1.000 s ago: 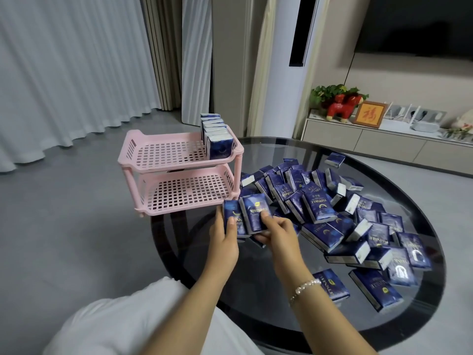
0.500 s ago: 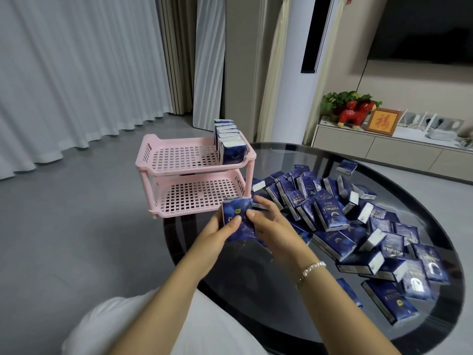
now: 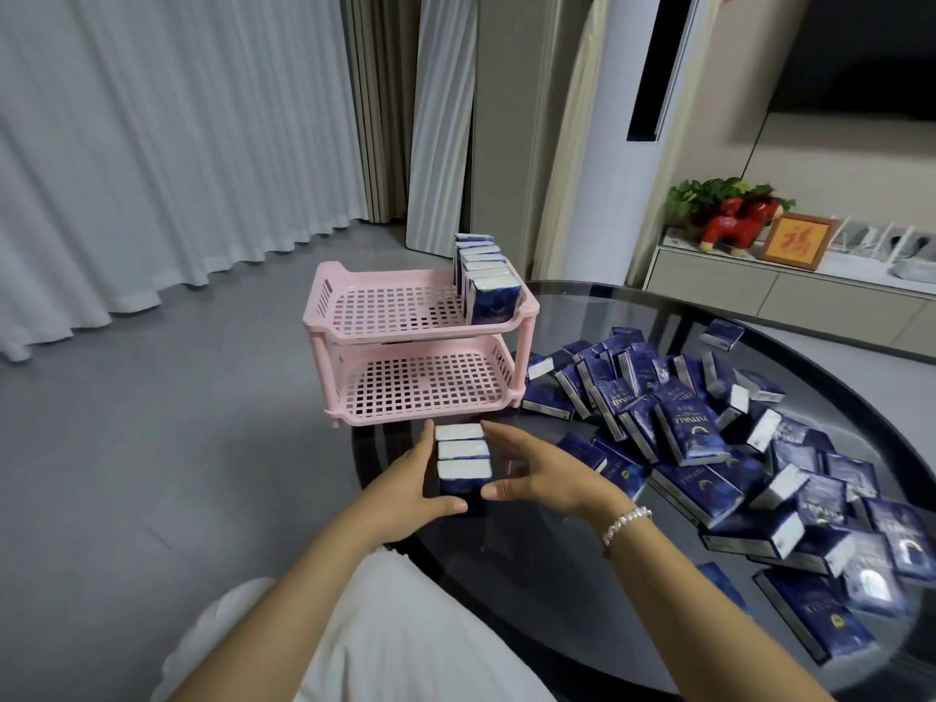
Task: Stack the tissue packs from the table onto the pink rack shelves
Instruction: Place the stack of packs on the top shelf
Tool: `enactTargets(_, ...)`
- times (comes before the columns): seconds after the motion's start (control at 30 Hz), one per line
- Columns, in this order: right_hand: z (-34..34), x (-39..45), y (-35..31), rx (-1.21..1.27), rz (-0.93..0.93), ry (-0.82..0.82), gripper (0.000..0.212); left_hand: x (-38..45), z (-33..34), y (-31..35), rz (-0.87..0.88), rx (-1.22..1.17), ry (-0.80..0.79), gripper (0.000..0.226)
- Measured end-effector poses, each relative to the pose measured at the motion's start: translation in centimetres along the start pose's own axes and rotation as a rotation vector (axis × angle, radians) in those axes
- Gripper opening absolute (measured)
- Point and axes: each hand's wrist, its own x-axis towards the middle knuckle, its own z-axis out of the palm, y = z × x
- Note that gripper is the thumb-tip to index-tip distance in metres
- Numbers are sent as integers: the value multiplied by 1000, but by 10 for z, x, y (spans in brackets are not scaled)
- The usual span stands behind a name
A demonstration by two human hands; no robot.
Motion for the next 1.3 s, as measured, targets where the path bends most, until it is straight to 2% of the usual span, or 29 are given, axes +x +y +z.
enactTargets(0.1,1,0,-8,-52,-29,32,72,0,1,0,-41,52,-32,101)
enactTargets(0.17,1,3,-9,-31,-38,35,66,2,2,0,-17,54,10,94)
enactTargets(0.27,-2,6,-9,38,-27,29,56,5,0,-3,24,-73,81,80)
enactTargets(0.4,-15,6,-22,123,-44,15,42,7,-19,3,54,-234,85,70)
enactTargets(0.6,-48,5,-74,110,-203,81,38,11,-63,50,159,-255,202,75)
enactTargets(0.67,-60,8,-91,118,-237,105,39,15,-78,66,178,-256,241,70)
enactTargets(0.9,-88,35,-128,-55,-279,275,54,50,-128,90,205,-257,288,63)
enactTargets(1.1,-94,83,-109,-279,-243,559,40,102,-149,78,109,-333,396,63)
enactTargets(1.2,-92,101,-98,-373,-200,579,36,125,-149,73,71,-309,402,65)
enactTargets(1.3,-88,107,-92,-345,-249,606,33,147,-147,64,31,-303,380,66)
